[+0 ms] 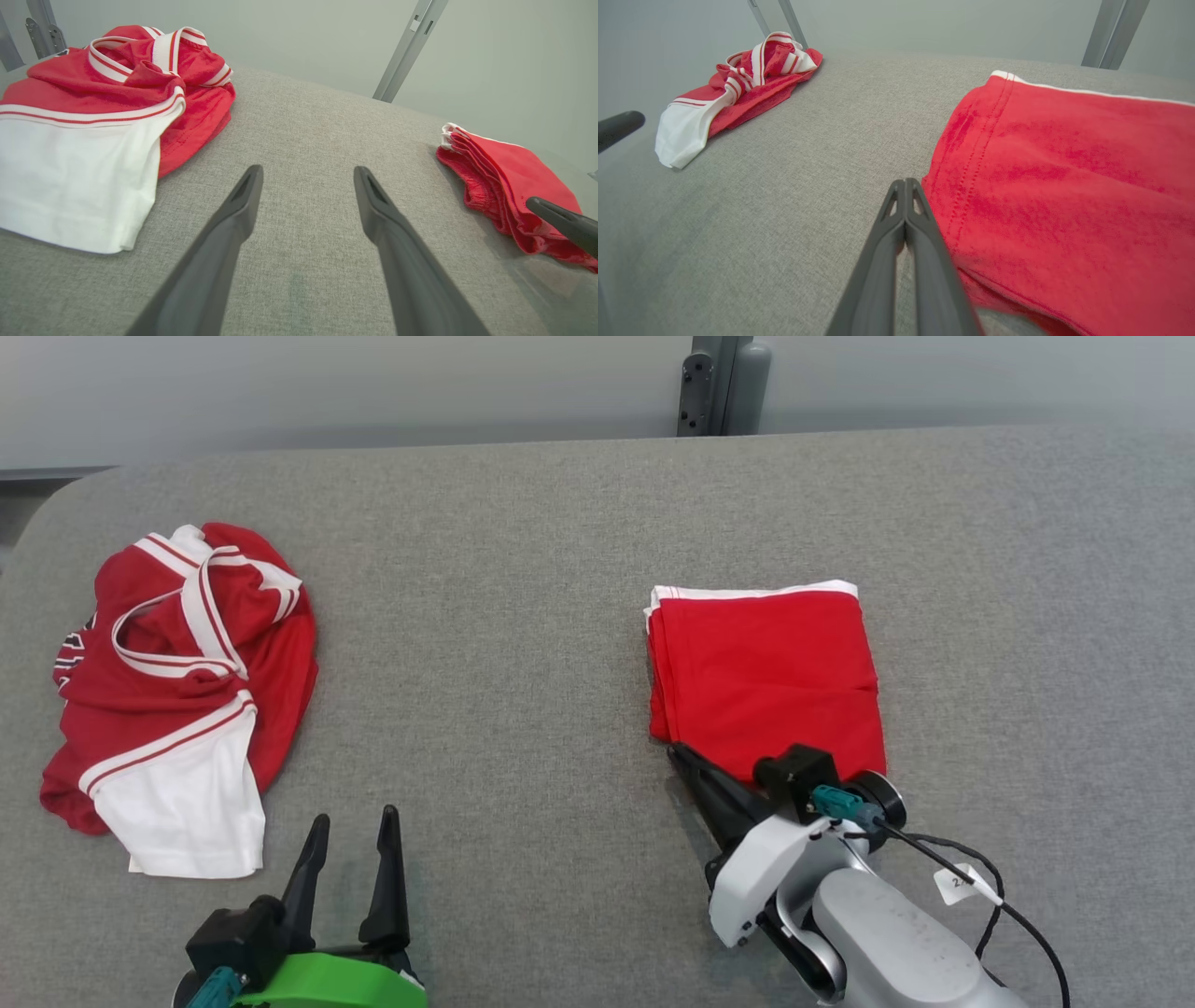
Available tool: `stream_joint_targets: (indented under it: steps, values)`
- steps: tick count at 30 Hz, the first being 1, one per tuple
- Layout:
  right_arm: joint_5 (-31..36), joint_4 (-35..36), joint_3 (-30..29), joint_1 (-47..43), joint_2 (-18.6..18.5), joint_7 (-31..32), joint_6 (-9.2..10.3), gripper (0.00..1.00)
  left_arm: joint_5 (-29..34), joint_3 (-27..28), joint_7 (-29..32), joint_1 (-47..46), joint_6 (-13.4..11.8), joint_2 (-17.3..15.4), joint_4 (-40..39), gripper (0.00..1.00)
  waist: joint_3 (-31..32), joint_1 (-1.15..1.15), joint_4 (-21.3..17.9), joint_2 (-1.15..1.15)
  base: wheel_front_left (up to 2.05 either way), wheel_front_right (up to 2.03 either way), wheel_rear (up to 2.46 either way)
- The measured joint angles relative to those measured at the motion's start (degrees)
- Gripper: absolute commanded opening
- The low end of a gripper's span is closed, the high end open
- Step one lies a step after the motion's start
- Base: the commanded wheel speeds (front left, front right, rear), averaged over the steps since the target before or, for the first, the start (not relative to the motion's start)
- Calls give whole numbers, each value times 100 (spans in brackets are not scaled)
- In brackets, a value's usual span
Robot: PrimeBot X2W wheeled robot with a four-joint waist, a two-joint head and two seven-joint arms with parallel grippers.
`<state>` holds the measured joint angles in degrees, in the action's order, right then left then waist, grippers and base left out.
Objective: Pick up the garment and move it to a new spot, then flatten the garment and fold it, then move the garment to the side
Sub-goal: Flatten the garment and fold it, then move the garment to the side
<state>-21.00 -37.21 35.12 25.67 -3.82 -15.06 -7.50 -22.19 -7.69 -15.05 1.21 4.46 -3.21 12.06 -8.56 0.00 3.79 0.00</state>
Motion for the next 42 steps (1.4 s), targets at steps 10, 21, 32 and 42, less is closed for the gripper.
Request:
stream_joint_targets:
  steps: [10, 21, 32, 42]
  values:
    - [389, 1067, -1274, -909, -444, 0, 0, 100, 156, 472, -1, 453, -42, 14, -87, 100, 489, 0, -222, 0, 0, 0, 0]
    - [817, 1659, -2793, -1794, -746, 0, 0, 100, 305, 794, -1, 648, 102, 21, -52, 100, 897, 0, -447, 0, 0, 0, 0]
    - [898, 1744, -3151, -2057, -584, 0, 0, 100, 325, 824, 0, 652, 166, 25, -32, 100, 930, 0, -410, 0, 0, 0, 0]
    - [-811, 1556, -3241, -1084, -254, 1681, 0, 100, 344, 636, 0, 392, 216, 30, -56, 100, 607, 0, -294, 0, 0, 0, 0]
